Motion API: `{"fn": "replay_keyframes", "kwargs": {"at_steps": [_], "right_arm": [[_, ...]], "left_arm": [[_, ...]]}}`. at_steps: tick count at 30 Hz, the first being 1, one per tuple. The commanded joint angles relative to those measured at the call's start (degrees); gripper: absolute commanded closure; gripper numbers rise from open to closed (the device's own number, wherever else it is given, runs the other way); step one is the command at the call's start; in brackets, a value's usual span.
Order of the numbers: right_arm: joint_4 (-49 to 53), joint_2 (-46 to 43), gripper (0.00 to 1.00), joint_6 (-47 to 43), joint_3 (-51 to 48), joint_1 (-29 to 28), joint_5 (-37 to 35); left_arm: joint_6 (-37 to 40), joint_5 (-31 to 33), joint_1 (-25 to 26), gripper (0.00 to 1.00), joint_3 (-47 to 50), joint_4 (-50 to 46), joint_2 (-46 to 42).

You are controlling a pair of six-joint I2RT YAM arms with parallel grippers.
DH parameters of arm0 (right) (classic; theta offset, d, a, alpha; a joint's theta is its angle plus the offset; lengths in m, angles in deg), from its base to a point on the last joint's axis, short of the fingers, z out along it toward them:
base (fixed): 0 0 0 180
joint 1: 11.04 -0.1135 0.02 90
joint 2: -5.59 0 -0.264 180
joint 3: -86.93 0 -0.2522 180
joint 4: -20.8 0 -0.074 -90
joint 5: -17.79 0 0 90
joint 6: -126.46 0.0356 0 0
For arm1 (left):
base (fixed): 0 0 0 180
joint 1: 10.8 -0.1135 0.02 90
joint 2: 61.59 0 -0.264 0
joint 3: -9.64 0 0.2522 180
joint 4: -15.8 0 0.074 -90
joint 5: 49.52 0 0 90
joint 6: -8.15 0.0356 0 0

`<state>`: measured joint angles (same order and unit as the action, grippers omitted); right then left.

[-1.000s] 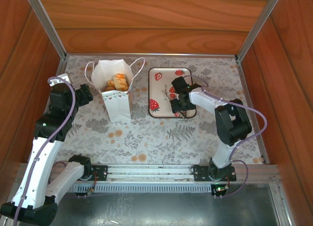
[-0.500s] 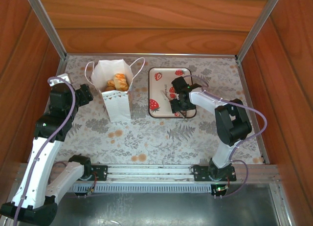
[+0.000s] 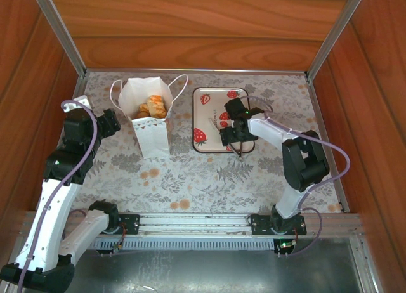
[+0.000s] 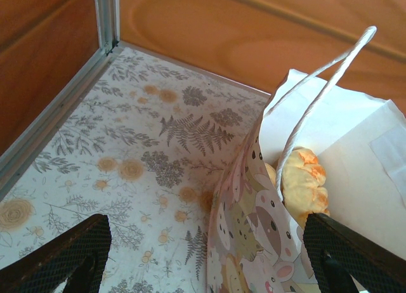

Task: Place the fake bread into the paper bag

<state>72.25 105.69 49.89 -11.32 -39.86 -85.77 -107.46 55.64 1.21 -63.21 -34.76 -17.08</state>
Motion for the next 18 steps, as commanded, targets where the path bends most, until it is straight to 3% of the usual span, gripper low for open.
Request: {"fn": "replay_keyframes", "kwargs": {"at_steps": [1, 11, 18], "right_arm": [[1.83, -3.54, 0.00, -0.07, 0.21, 0.34, -0.46], [-0.50, -17.91, 0.00, -1.74, -1.65, 0.77, -1.50], [-6.21, -31.61, 0.00, -2.96, -6.45, 4.50, -3.72]], "left_arm": [[-0.70, -0.08, -0.32, 0.16, -0.76, 1.11, -0.30], [-1.57, 1.07, -0.30, 0.16, 0.72, 2.15, -1.97], [-1.99, 4.72, -0.32, 0.16, 3.18, 3.40, -6.76]]}}
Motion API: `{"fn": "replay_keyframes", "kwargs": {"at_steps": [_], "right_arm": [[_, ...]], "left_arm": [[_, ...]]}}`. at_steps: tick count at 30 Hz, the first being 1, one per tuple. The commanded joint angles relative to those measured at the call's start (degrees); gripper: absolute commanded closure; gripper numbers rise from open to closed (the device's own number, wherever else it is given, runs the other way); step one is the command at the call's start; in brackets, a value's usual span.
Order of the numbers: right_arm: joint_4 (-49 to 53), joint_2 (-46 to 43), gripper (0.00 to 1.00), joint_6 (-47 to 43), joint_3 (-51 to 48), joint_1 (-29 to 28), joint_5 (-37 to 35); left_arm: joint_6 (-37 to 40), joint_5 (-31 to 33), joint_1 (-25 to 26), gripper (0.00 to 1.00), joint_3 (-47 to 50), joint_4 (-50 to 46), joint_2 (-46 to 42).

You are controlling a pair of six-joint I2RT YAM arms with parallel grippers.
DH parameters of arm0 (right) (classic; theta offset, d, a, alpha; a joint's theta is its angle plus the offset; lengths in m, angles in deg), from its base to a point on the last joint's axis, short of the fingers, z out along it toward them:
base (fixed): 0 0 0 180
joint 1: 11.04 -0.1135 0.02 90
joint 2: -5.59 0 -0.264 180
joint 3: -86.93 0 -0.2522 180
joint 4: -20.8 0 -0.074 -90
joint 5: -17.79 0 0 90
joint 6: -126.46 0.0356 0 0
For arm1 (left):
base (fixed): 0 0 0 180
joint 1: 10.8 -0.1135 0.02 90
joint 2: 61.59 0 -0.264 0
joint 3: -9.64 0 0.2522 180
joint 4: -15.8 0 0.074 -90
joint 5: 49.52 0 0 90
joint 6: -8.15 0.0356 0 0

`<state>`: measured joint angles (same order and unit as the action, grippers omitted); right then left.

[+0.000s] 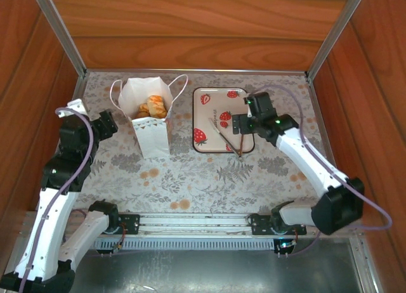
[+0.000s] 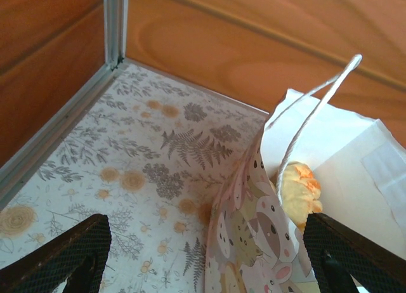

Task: Place the fake bread into the paper bag

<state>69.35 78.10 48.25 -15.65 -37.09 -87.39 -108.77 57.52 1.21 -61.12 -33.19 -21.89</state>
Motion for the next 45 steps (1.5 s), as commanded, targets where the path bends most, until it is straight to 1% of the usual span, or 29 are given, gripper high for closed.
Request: {"fn": "replay_keyframes", "kwargs": {"at_steps": [1, 6, 14, 17, 20, 22, 23, 25, 29, 31, 35, 40, 45], "right_arm": [[-4.88, -6.23, 0.00, -1.57, -3.36, 2.53, -2.39], [-10.43, -14.09, 0.00, -2.62, -8.57, 7.24, -3.07], [-16.00, -19.01, 0.00, -1.69, -16.55, 16.55, -2.38], [-20.27, -18.64, 0.00, -2.49, -20.57, 19.25, -1.30], [-25.10, -16.43, 0.00, -2.79, -24.18, 21.12, -0.53], [-29.06, -14.55, 0.00, -3.75, -26.22, 22.38, 1.84], [-32.29, -13.42, 0.00, -4.62, -27.73, 22.85, 3.19], [-38.48, -11.50, 0.00, -5.02, -30.50, 23.16, 3.96], [-51.35, -7.66, 0.00, -4.42, -35.81, 23.66, 3.94], [-55.01, -5.45, 0.00, -4.67, -36.69, 23.97, 5.30], [-59.85, -1.63, 0.00, -5.75, -37.26, 24.13, 5.21], [-69.88, 3.63, 0.00, -7.11, -39.37, 24.39, 5.32], [-75.99, 8.97, 0.00, -9.03, -39.44, 24.43, 6.24]], "left_arm": [[-0.81, 3.65, -0.32, 0.16, 1.70, 2.11, -2.78], [-1.10, 8.53, -0.32, 0.16, 5.28, 3.72, -6.45], [-0.76, 19.09, -0.38, 0.16, 13.54, 6.52, -10.04], [-0.30, 23.21, -0.43, 0.09, 17.84, 9.39, -11.45], [0.70, 25.31, -0.67, 0.05, 22.03, 12.83, -11.73], [1.97, 25.26, -0.91, 0.04, 24.43, 15.51, -11.16], [2.53, 25.39, -1.08, 0.02, 25.50, 17.00, -10.30], [3.41, 24.94, -1.59, 0.00, 27.26, 19.89, -8.54], [3.76, 22.72, -3.33, 0.00, 29.09, 23.80, -4.43], [3.75, 20.91, -4.60, 0.00, 29.55, 25.09, -2.60], [3.11, 18.89, -6.71, 0.00, 30.39, 26.90, -0.30], [2.39, 17.26, -8.54, 0.00, 31.67, 28.51, 0.25], [1.46, 17.05, -9.36, 0.00, 32.17, 28.72, 0.46]]}}
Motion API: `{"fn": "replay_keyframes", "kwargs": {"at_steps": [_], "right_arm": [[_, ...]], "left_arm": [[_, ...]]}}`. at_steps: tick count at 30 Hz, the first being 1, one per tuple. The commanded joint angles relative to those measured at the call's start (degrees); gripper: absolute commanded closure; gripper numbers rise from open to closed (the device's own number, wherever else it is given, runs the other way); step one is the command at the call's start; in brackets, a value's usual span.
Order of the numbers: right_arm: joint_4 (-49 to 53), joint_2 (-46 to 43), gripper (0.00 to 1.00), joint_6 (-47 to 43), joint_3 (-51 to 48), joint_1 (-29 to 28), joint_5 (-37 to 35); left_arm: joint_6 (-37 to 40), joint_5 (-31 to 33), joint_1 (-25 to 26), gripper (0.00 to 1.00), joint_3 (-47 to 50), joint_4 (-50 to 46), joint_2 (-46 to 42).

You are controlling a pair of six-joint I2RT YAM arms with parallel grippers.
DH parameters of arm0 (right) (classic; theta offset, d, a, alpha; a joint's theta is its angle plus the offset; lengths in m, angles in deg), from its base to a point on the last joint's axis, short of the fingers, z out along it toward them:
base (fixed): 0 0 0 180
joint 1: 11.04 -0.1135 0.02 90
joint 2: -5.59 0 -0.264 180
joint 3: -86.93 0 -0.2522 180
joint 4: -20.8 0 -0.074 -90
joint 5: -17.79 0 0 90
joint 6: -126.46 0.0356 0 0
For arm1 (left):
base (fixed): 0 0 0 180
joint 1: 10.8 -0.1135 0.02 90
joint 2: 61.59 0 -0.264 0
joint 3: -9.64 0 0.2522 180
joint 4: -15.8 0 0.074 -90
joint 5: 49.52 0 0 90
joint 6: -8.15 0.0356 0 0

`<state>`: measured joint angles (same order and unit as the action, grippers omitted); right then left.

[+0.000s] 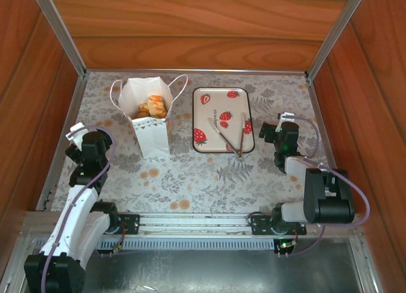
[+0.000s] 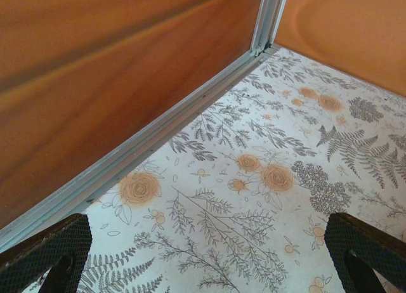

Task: Place the fake bread into the paper bag

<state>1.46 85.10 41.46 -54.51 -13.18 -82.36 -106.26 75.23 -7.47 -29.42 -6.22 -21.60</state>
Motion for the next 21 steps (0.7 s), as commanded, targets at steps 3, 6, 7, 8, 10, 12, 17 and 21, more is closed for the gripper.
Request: {"fn": "replay_keyframes", "kwargs": {"at_steps": [3, 6, 7, 8, 10, 12, 17, 21], "right_arm": [[-9.23, 4.55, 0.00, -3.00, -0.18, 0.54, 3.00], [-12.12, 7.42, 0.00, -3.23, -0.45, 0.51, 3.79], [-13.72, 8.20, 0.00, -3.43, -0.47, 0.47, 3.76], [-13.03, 8.24, 0.00, -3.50, -0.17, 0.50, 4.03], [-9.08, 7.83, 0.00, -3.37, 1.31, 0.47, 4.09], [-8.90, 8.12, 0.00, -3.74, 1.57, 0.47, 4.35], [-8.63, 8.20, 0.00, -3.73, 1.79, 0.46, 4.35], [-8.58, 8.13, 0.00, -3.77, 1.75, 0.46, 4.35]], "left_arm": [[-1.27, -0.80, -0.92, 0.00, 0.42, 1.91, 0.44], [-1.61, -0.80, -1.05, 0.00, 0.31, 2.18, 1.07], [-1.70, -0.80, -1.09, 0.00, 0.28, 2.26, 1.35], [-1.86, -0.73, -1.18, 0.00, 0.33, 2.44, 1.72], [-1.98, -0.73, -1.25, 0.00, 0.57, 2.98, 2.66], [-2.13, -0.56, -1.31, 0.00, 1.00, 4.05, 3.85], [-3.12, 1.09, -1.76, 0.00, 1.74, 7.09, 7.44], [-2.11, 1.38, -2.30, 0.00, 1.57, 9.74, 10.92]]}}
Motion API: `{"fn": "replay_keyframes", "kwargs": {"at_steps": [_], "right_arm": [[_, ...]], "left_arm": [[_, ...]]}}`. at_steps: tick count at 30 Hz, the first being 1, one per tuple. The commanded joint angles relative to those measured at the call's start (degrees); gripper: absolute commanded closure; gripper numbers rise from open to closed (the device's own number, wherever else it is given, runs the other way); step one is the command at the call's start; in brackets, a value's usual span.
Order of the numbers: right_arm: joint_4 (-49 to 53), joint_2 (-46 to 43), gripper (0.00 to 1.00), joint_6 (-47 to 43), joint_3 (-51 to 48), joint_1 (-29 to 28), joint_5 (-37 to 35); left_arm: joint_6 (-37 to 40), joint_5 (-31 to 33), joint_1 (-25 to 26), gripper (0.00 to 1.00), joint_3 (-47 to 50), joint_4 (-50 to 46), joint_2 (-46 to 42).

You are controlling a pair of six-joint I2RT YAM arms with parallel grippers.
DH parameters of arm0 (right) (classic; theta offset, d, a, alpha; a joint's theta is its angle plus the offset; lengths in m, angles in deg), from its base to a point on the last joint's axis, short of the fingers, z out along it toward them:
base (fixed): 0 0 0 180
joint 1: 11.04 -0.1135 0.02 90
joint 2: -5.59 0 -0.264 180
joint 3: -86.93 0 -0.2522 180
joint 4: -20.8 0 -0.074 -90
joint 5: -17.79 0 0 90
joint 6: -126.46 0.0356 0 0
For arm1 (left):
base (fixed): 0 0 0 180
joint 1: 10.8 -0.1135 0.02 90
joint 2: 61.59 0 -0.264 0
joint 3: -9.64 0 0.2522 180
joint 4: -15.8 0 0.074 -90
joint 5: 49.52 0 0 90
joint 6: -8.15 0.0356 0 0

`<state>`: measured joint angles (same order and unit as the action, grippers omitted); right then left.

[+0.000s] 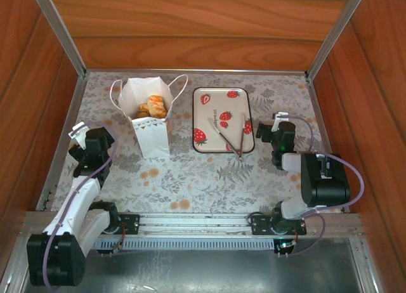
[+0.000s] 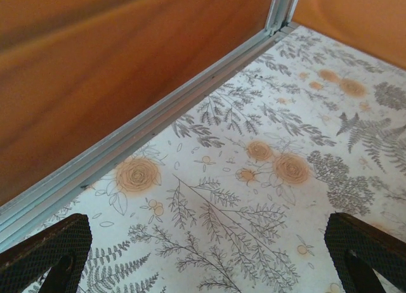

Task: Place the fake bread into the paper bag

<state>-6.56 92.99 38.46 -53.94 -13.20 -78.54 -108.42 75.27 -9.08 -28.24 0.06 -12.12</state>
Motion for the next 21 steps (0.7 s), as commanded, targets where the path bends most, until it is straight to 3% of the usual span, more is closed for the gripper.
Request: {"fn": "replay_keyframes", "kwargs": {"at_steps": [1, 15, 21], "right_arm": [[-0.62, 0.28, 0.00, -0.78, 1.18, 0.50, 0.53], [-0.53, 0.28, 0.00, -0.80, 1.23, 0.42, 0.44], [-0.49, 0.26, 0.00, -0.77, 1.18, 0.40, 0.40]], "left_arm": [[0.57, 1.29, -0.75, 0.00, 0.39, 4.46, 2.37], [11.34, -4.58, -1.56, 0.00, 5.27, 35.38, 19.13], [14.08, -7.10, -1.78, 0.00, 7.09, 44.23, 24.91]]}}
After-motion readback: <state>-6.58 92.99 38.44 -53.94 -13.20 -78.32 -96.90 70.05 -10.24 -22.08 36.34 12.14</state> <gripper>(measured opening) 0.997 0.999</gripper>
